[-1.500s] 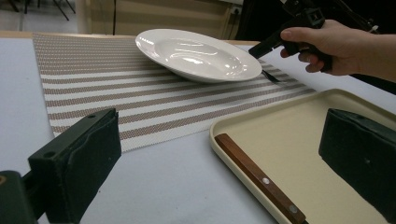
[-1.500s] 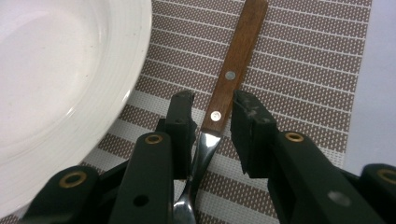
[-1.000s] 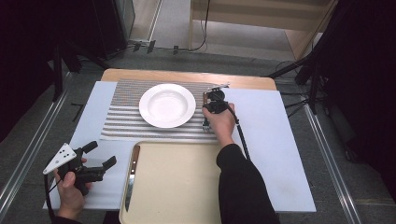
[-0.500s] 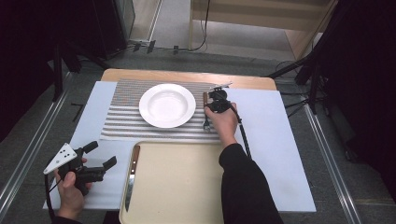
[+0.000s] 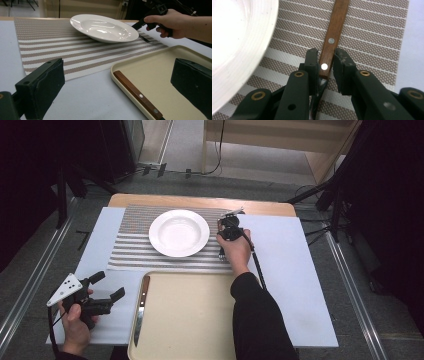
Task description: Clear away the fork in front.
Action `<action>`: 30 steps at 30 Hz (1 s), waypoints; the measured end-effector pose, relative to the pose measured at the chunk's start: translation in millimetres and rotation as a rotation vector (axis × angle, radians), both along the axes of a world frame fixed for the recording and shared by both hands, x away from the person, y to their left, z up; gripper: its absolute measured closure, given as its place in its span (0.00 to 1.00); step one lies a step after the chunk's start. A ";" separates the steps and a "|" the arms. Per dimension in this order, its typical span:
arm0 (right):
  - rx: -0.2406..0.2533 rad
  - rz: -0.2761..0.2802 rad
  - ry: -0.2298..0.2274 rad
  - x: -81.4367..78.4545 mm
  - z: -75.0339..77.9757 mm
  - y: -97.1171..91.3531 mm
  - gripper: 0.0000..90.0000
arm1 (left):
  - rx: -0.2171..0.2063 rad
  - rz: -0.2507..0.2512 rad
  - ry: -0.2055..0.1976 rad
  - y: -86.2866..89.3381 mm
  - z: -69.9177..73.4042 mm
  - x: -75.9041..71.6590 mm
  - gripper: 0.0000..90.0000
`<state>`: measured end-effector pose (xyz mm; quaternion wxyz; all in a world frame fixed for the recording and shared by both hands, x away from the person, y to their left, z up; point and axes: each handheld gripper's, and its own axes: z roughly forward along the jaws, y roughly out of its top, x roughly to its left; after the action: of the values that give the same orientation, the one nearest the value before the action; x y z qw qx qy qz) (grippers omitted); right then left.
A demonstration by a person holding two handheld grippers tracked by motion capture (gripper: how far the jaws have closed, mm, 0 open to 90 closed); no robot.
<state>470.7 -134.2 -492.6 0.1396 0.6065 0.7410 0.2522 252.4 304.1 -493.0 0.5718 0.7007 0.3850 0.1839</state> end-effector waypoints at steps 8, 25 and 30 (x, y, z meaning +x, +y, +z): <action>-0.009 0.004 0.037 -8.0 1.8 -13.0 0.84 | -0.001 -0.001 -0.002 -0.4 0.1 -0.2 0.00; -0.082 0.018 0.045 -9.0 0.6 -11.9 0.85 | 0.013 -0.002 -0.003 -1.6 0.7 0.1 0.00; -0.068 0.021 0.042 -9.1 0.7 -13.7 0.85 | 0.022 -0.004 -0.016 -2.7 1.6 1.8 0.00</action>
<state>461.6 -147.9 -491.9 0.1419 0.5987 0.7583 0.2156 254.2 301.4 -491.4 0.5676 0.7061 0.3772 0.1925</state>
